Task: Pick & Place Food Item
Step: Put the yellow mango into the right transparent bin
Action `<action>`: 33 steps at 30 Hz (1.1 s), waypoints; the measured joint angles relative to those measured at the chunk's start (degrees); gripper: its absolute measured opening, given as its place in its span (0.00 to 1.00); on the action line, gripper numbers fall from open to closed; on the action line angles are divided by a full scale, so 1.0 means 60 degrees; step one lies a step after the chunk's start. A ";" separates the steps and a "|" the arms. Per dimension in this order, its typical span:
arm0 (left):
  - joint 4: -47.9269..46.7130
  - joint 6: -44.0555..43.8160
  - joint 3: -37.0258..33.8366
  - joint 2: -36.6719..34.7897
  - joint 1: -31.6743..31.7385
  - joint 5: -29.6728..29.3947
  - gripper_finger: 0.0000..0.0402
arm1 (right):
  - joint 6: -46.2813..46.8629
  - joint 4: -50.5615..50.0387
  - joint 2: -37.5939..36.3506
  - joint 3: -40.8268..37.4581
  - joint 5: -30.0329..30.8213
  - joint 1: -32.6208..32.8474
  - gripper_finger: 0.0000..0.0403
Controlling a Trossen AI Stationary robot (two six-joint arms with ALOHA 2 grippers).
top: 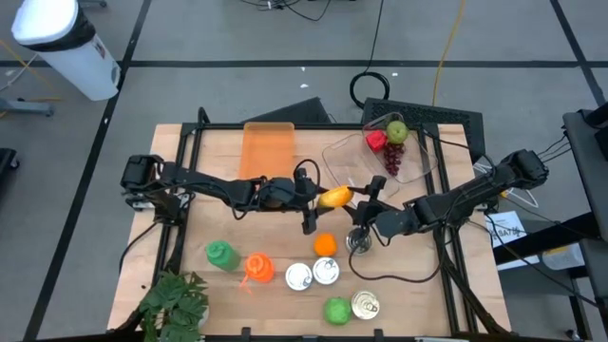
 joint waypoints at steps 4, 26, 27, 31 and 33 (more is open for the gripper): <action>0.0021 0.0215 -0.0004 0.0000 0.0103 -0.0008 0.53 | -0.0032 0.0088 0.0001 -0.0007 0.0012 -0.0004 0.58; 0.2479 0.2886 0.0000 -0.0296 0.0879 0.1540 0.52 | 0.3010 -0.1815 -0.3363 -0.1592 0.0577 -0.0077 0.62; 0.2625 0.2852 0.0000 -0.0219 0.0894 0.1659 0.52 | 0.2933 -0.1581 -0.3465 -0.1730 0.0572 -0.0122 0.62; 0.2812 0.3012 0.0000 -0.0193 0.0701 0.1930 0.52 | 0.2781 -0.0391 -0.3958 -0.2336 0.0534 -0.0334 0.63; 0.2794 0.3183 0.0000 -0.0193 0.0505 0.1991 0.52 | 0.2512 0.0182 -0.4284 -0.2597 0.0132 -0.0417 0.64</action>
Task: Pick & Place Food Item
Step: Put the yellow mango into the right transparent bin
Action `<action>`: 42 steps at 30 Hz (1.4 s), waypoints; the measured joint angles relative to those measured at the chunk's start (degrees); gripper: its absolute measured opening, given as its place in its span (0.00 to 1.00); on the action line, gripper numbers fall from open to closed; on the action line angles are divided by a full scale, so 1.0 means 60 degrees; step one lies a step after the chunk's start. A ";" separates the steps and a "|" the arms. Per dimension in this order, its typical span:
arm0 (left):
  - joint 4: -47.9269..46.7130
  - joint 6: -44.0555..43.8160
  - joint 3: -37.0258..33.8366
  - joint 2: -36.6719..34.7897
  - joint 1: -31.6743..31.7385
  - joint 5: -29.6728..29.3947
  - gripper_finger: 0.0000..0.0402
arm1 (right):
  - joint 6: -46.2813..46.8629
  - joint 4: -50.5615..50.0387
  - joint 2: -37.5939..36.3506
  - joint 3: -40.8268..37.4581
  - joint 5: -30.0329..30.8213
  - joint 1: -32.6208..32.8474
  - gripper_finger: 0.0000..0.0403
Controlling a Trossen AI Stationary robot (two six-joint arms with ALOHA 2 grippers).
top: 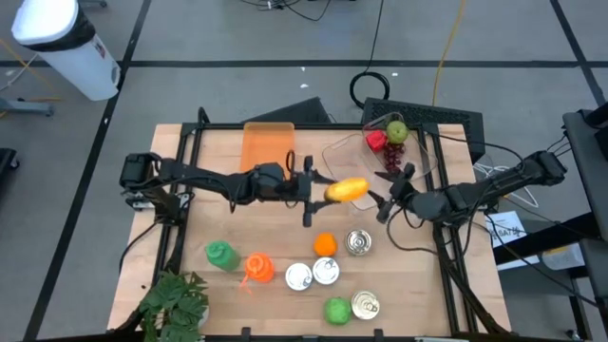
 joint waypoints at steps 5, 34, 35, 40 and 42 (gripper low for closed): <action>-0.0018 0.0194 0.0000 0.0000 -0.0309 0.0005 0.52 | -0.0787 0.2377 -0.0734 -0.0824 -0.2061 -0.0104 0.72; -0.0470 0.0146 0.0000 0.0007 -0.0777 -0.0259 0.52 | 0.0291 1.0028 0.2812 -0.1449 -0.6284 -0.0912 0.83; -0.0511 0.0147 0.0000 0.0007 -0.0780 -0.0270 0.52 | 0.0308 1.0018 0.2904 -0.1408 -0.6307 -0.0929 0.81; -0.0579 0.0117 0.0000 0.0007 -0.0759 -0.0282 0.54 | 0.0363 1.0017 0.3155 -0.1203 -0.6302 -0.0968 0.67; -0.0659 0.0051 0.0004 0.0007 -0.0766 -0.0288 0.56 | 0.0372 0.9994 0.3162 -0.1195 -0.6318 -0.0964 0.59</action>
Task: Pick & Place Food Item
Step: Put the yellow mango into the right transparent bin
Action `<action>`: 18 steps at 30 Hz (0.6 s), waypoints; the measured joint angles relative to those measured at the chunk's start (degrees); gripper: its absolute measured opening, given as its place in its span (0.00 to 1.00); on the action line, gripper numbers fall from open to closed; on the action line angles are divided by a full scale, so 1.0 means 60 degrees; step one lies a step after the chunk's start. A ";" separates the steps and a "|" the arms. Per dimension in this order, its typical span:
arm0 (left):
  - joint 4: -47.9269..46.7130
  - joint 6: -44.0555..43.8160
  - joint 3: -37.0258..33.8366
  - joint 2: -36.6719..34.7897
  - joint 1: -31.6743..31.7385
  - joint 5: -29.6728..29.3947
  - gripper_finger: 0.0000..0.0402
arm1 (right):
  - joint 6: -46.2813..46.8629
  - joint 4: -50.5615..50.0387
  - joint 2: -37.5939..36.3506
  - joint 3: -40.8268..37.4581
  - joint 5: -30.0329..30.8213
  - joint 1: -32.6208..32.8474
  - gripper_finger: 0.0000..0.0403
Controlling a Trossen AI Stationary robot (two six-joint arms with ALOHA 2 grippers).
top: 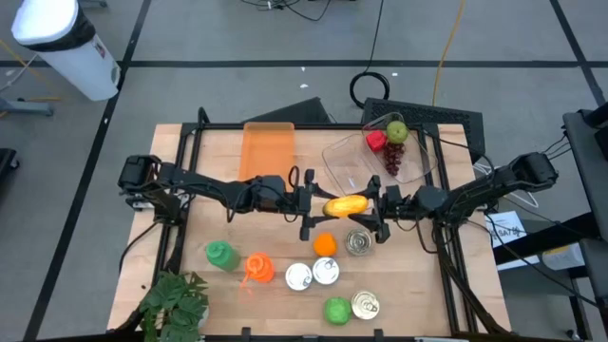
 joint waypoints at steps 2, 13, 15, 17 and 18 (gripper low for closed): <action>-0.0008 -0.0311 0.0000 0.0000 0.0000 -0.0013 0.58 | 0.0019 -0.0008 0.0000 0.0000 0.0003 0.0000 0.51; -0.1538 -0.0748 0.0002 -0.1176 -0.0154 -0.1245 0.82 | -0.0721 -0.1650 -0.0957 -0.0069 0.0858 0.0004 0.48; -0.2088 -0.0706 0.0004 -0.1690 -0.0160 -0.1326 0.84 | -0.0863 -0.2291 -0.1524 -0.0184 0.1324 0.0004 0.48; -0.2662 -0.0833 0.0004 -0.2119 -0.0146 -0.1337 0.86 | -0.1018 -0.2916 -0.2078 -0.0255 0.1945 0.0007 0.48; -0.2932 -0.0888 0.0004 -0.2317 -0.0142 -0.1341 0.87 | -0.1103 -0.3336 -0.2406 -0.0314 0.2341 0.0013 0.48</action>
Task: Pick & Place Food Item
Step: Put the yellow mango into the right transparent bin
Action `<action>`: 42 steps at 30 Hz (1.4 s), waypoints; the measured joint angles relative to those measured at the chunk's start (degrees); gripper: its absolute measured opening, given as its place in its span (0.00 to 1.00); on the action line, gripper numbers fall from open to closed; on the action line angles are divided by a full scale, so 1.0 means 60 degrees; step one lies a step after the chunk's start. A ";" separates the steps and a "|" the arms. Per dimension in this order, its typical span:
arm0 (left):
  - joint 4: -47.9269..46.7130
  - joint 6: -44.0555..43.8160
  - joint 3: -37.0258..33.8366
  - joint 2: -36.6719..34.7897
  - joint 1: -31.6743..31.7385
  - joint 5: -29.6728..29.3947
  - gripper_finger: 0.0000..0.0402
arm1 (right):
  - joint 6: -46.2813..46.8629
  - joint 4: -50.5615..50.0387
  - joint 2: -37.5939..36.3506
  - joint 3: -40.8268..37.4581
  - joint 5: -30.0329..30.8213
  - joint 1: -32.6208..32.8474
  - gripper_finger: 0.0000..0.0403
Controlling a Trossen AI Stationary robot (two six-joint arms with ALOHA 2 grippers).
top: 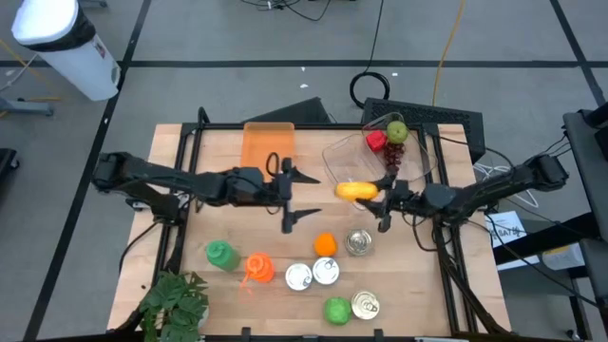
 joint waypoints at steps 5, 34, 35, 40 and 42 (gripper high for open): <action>-0.1080 -0.0376 0.0000 -0.0515 0.0033 -0.0308 0.88 | -0.0202 -0.2836 -0.1449 -0.0108 0.3539 0.0002 0.48; -0.1606 -0.1247 -0.0004 0.0342 0.0601 -0.0451 0.79 | 0.4402 -1.1296 -0.2792 -0.0116 0.4611 -0.2766 0.54; -0.1602 -0.1255 -0.0004 0.0342 0.0601 -0.0452 0.80 | 0.4310 -1.1297 -0.2792 -0.0116 0.4592 -0.2777 0.55; -0.1596 -0.1269 -0.0004 0.0342 0.0601 -0.0452 0.82 | 0.4409 -1.1121 -0.2792 -0.0116 0.4451 -0.2778 0.68; -0.1590 -0.1292 -0.0004 0.0342 0.0601 -0.0452 0.82 | 0.4386 -1.1018 -0.2792 -0.0116 0.4464 -0.2778 0.73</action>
